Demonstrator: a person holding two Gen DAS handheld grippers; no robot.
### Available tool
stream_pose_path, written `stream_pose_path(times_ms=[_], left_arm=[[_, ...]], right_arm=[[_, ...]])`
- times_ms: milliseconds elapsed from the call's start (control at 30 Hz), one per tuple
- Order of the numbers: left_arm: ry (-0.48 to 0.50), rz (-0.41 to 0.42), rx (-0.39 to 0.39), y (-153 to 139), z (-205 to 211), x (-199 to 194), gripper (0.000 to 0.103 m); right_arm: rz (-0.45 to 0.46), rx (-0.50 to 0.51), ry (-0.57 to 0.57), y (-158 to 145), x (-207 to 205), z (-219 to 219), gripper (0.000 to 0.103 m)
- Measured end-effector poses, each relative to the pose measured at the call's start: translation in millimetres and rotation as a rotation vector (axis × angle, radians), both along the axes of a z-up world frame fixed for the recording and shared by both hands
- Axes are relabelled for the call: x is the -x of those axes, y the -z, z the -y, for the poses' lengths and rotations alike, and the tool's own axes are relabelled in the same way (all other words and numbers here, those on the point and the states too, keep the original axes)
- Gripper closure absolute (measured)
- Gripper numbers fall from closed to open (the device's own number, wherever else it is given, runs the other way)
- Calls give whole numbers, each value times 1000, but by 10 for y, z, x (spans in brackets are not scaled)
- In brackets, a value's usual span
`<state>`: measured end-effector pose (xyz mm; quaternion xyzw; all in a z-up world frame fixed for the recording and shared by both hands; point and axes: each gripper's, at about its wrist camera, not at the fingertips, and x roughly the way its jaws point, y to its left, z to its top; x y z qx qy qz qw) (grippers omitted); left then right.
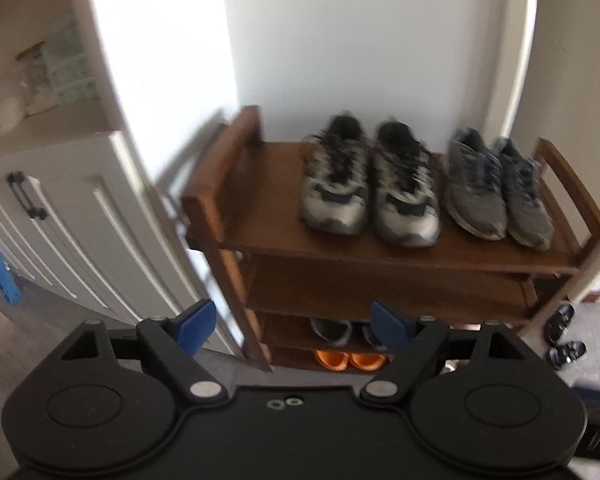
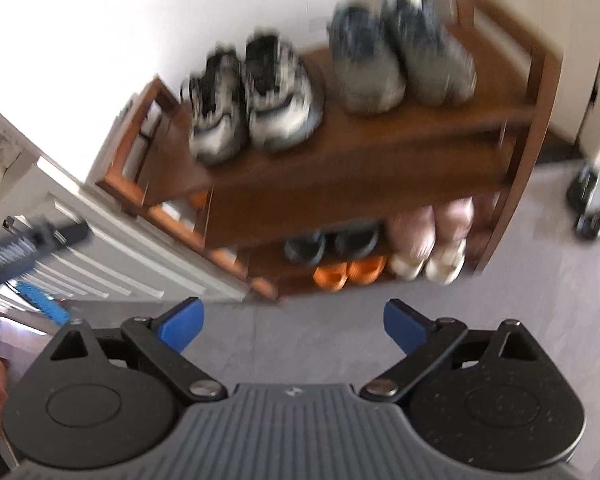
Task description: Organize scattered shoes
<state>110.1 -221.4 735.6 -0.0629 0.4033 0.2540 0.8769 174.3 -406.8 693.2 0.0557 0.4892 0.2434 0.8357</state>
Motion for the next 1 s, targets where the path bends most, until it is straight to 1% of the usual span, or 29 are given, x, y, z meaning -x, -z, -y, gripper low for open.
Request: stream_pose_path(times_ms=[100,300,467,567,800,1000], left_arm=[[22,-7,-8,13,192,-50,18],[41,-20,-20,49,454,-73,18],[32,-44,-16,97,559,-52,18],[25,-48,-6,118,581,-34,18],[27,-41,-7,114,630,-30,18],[33,-30,-15,123,637,-52,18]], right_arm=[[34,13,9,-90,-93,154,1],[3,-15,25,-75,-145,381,1],[-29,-17,7,20,-125,443,1],[-32,-23,-1,46,-94,431,1],[-24,-21,-16,25,-88,429,1],[-38,-17,-13,79,-88,446,1]])
